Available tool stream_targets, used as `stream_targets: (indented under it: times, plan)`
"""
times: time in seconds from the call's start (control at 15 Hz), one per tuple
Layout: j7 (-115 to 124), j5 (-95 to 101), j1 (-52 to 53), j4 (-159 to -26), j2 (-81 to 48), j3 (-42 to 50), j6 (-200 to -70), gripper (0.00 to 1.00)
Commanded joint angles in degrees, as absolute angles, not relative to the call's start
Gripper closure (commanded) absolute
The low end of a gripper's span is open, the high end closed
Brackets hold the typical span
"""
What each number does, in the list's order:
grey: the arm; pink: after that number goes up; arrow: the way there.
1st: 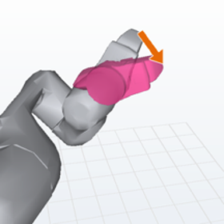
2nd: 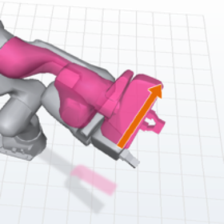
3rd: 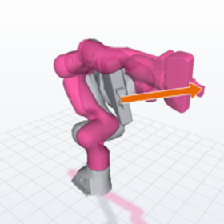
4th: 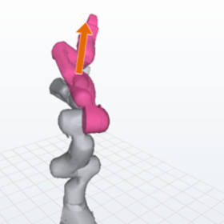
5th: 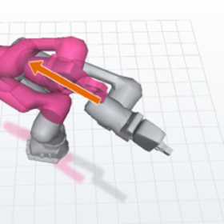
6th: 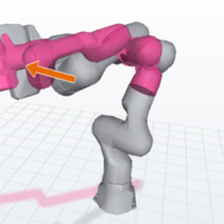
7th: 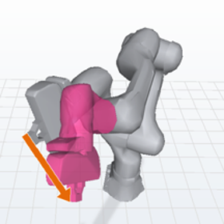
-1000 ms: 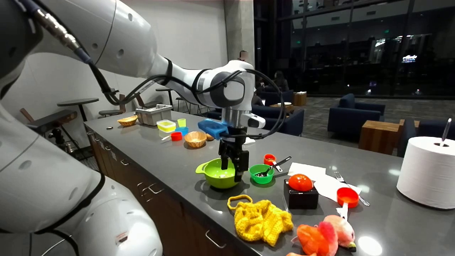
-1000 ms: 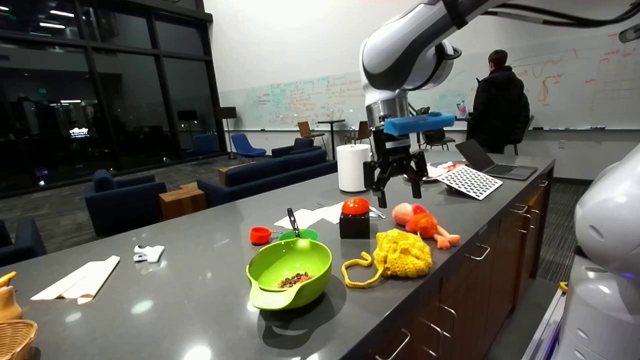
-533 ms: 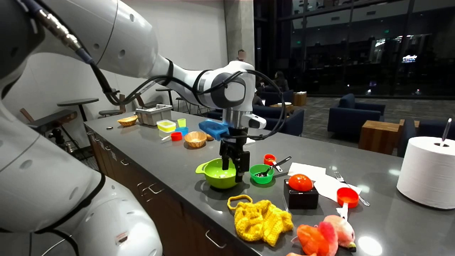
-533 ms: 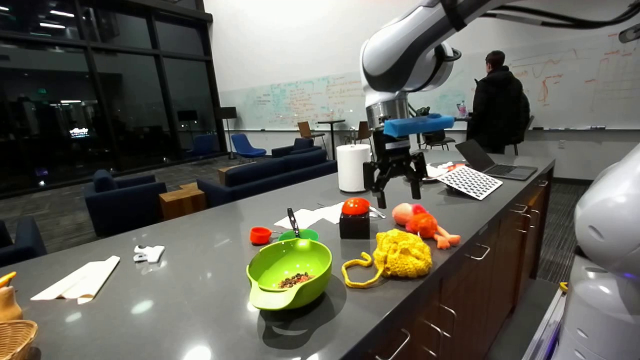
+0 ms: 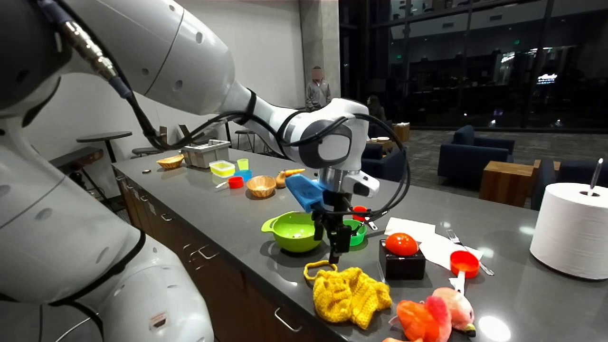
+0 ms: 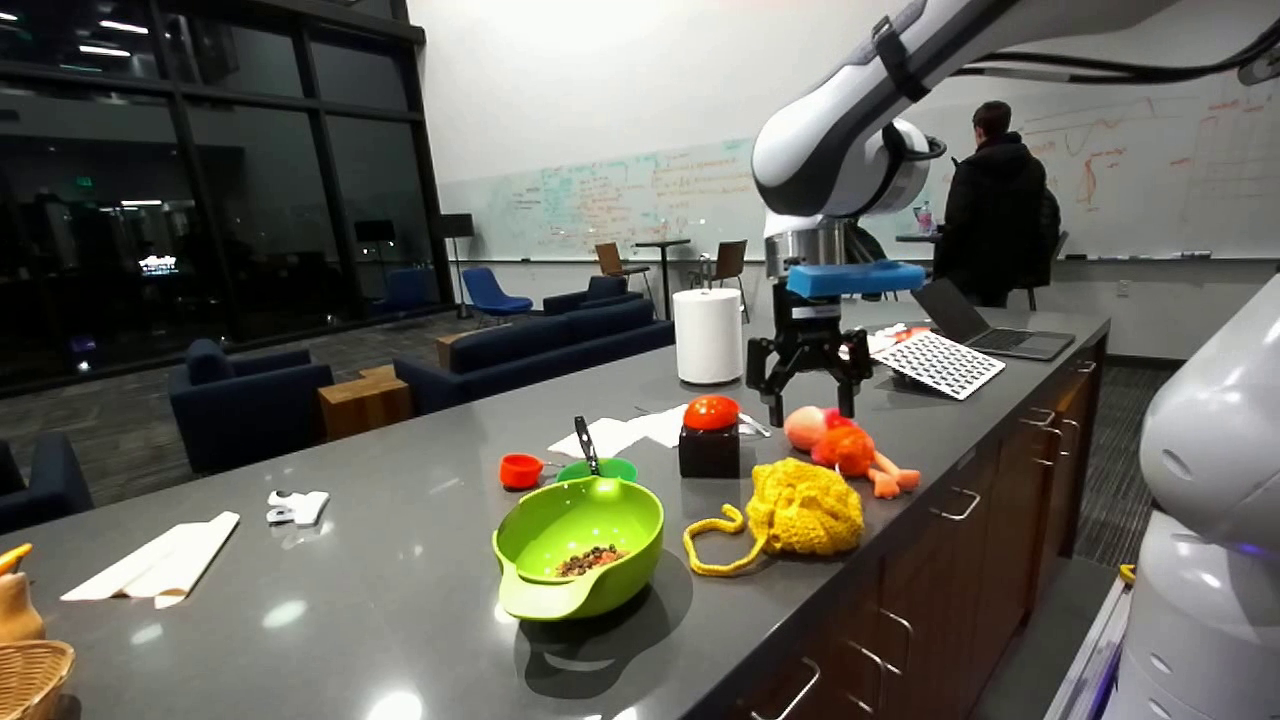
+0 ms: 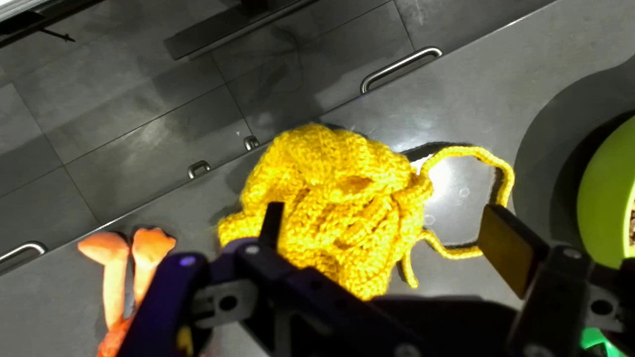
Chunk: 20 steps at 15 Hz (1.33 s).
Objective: Move the yellow cloth backwards.
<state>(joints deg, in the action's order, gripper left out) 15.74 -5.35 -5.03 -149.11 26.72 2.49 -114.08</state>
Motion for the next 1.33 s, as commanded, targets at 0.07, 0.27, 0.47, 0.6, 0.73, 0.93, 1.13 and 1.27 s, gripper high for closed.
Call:
stream_targets:
  times: [0.07,0.27,0.47,0.6,0.73,0.93,1.13,1.27]
  plan:
    - [10.2,-10.2,-6.7,-150.8,24.9,6.8,-118.8,0.00]
    - [7.5,-12.9,-7.0,-150.8,22.1,8.8,-121.4,0.00]
    - [6.4,-15.4,-6.9,-150.1,18.4,9.7,-123.3,0.00]
    - [6.5,-16.8,-6.7,-149.2,15.2,9.7,-124.7,0.00]
    - [6.7,-17.3,-6.6,-148.3,11.8,9.3,-126.3,0.00]
    - [6.8,-18.2,-6.4,-145.5,6.6,9.0,-127.3,0.00]
    - [6.5,-19.6,-6.4,-141.9,1.9,8.8,-126.8,0.00]
    - [6.6,-20.4,-6.6,-139.8,-0.7,8.6,-126.2,0.00]
